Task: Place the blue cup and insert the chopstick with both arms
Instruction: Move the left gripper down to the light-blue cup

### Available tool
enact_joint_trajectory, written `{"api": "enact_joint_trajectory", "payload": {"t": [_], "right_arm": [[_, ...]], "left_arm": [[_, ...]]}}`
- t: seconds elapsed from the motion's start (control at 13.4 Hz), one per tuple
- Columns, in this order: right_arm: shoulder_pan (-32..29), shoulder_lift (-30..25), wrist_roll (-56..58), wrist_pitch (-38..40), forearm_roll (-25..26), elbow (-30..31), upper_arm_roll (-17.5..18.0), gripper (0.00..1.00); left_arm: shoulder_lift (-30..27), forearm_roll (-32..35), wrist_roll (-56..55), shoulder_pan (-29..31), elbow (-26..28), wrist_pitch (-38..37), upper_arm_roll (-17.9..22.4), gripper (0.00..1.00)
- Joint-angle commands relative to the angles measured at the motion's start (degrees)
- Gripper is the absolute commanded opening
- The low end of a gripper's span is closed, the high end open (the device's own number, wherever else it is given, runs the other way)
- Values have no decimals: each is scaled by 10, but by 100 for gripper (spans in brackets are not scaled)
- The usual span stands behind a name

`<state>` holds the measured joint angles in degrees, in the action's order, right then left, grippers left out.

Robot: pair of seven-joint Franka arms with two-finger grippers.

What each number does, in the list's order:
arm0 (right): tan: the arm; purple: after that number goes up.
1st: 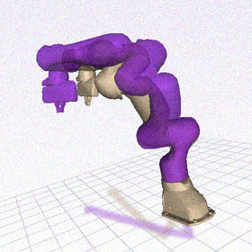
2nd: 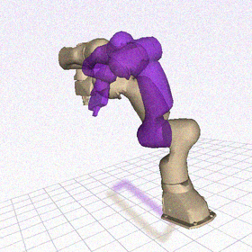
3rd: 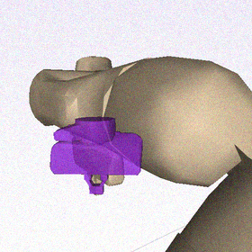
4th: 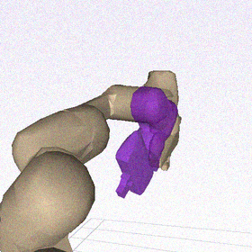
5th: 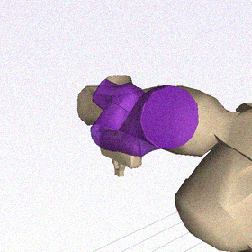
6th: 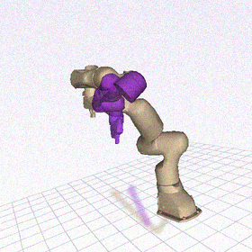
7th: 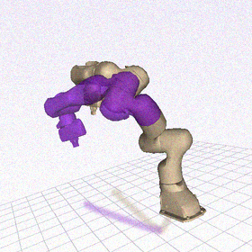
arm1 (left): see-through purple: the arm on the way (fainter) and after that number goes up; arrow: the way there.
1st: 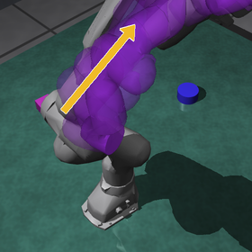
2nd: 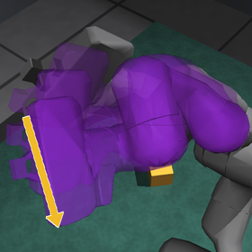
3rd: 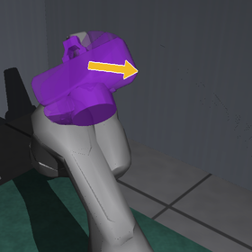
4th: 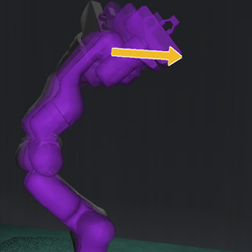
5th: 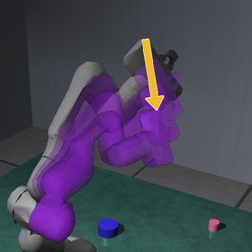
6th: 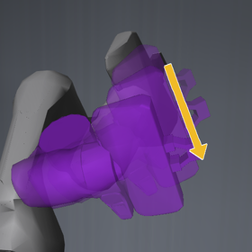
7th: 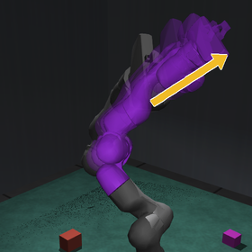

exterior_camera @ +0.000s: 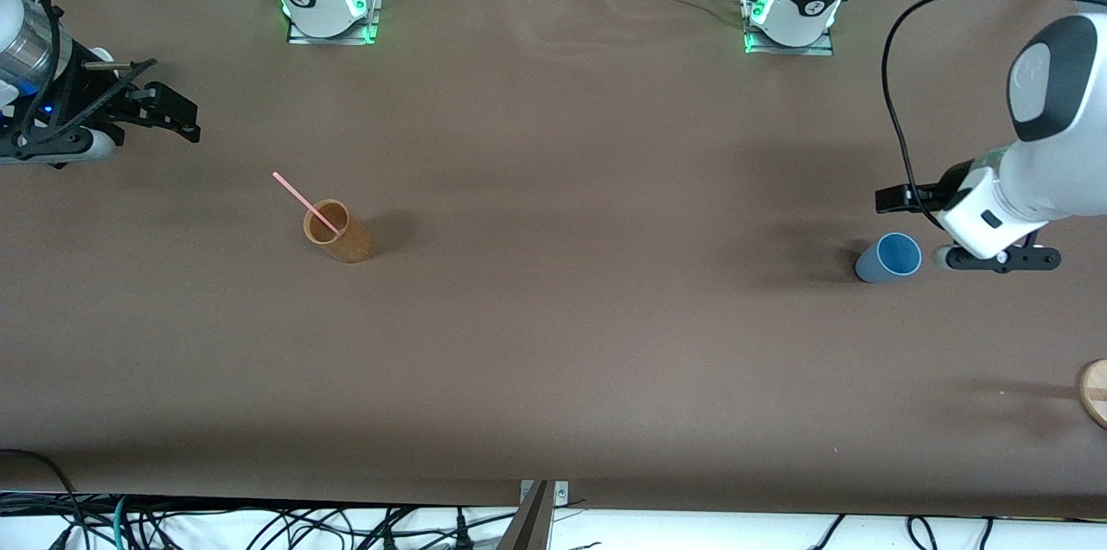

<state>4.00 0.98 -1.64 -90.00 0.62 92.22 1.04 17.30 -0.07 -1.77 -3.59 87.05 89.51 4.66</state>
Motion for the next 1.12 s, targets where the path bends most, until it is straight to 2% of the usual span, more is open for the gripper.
{"api": "enact_joint_trajectory", "payload": {"t": [0.0,0.37,0.52,0.75,1.05], "right_arm": [[0,-3,4,13,2,-7,0,100],[0,-3,4,14,2,-8,1,100],[0,-3,4,15,2,-8,0,100],[0,-3,4,15,2,-8,0,100],[0,-3,4,16,2,-7,0,100]], "left_arm": [[31,8,74,45,-14,31,0,100],[57,16,159,102,33,121,-1,100],[55,12,180,118,80,171,-1,100],[31,12,181,120,189,286,0,100],[35,10,181,120,247,376,0,100]]}}
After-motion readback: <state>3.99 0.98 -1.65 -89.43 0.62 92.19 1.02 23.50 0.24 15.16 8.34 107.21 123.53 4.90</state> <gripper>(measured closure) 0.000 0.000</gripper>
